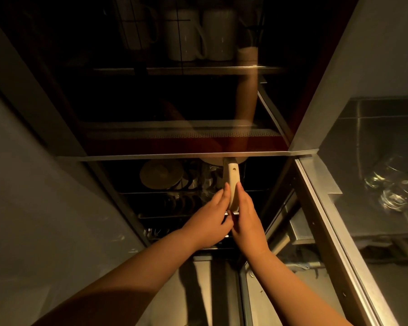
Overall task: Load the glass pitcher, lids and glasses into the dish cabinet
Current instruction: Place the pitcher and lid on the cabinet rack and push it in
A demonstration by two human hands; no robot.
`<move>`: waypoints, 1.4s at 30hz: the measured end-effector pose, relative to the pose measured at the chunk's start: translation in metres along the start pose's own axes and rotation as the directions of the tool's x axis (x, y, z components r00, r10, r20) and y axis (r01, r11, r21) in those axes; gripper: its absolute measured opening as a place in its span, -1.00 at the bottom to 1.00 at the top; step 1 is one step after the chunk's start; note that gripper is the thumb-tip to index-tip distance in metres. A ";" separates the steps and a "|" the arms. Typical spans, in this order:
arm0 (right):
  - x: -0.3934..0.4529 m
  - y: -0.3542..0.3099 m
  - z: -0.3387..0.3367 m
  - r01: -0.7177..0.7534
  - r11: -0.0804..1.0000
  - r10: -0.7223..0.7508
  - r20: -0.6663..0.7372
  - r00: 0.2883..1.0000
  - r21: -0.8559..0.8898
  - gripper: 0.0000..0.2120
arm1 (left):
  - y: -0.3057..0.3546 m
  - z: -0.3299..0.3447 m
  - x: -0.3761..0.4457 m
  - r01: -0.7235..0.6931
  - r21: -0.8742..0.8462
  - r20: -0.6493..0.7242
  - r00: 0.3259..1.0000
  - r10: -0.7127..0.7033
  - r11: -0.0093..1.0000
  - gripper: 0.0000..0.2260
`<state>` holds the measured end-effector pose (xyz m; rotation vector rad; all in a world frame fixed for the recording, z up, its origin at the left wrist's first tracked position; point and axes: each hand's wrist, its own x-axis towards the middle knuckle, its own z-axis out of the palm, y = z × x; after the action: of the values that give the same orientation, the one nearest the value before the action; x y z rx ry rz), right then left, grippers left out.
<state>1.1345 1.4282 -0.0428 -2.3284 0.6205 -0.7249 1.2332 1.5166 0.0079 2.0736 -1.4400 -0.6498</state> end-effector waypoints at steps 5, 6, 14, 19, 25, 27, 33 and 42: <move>-0.004 0.001 0.004 -0.061 0.998 0.062 -0.022 0.998 0.015 -0.10 | 0.002 0.011 -0.004 -0.043 0.181 -0.013 0.999 0.047 0.983 -0.33; -0.004 0.001 0.004 -0.071 0.997 0.071 -0.017 0.997 0.015 -0.10 | 0.001 0.012 -0.003 -0.049 0.212 -0.023 0.998 0.055 0.976 -0.33; 0.013 0.000 0.007 -0.028 1.000 0.028 -0.050 0.998 -0.004 -0.14 | -0.008 0.018 0.006 -0.047 0.522 -0.109 0.986 0.122 0.852 -0.28; 0.019 0.002 0.011 -0.040 0.999 0.042 -0.062 0.997 0.034 -0.14 | -0.009 0.014 0.011 -0.062 0.479 -0.035 0.995 0.090 0.875 -0.28; 0.010 0.012 0.012 0.035 0.999 -0.036 -0.022 0.999 -0.040 -0.15 | -0.016 0.014 0.012 -0.096 0.415 -0.039 0.992 0.123 0.905 -0.24; 0.003 0.020 0.013 0.073 0.994 -0.071 0.031 0.997 -0.079 -0.07 | -0.016 0.016 0.012 -0.105 0.400 -0.025 0.992 0.125 0.910 -0.23; 0.000 0.029 0.012 0.040 0.990 -0.019 0.154 0.988 -0.136 0.12 | -0.024 0.018 0.010 -0.137 0.351 0.016 0.990 0.141 0.926 -0.22; 0.002 0.023 0.016 0.066 0.971 -0.025 0.180 0.983 -0.228 0.10 | -0.027 0.019 0.014 -0.107 0.446 0.009 0.993 0.115 0.888 -0.21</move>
<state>1.1405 1.4172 -0.0680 -2.5965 0.6012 -0.4791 1.2438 1.5081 -0.0251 2.3000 -1.8165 -0.2659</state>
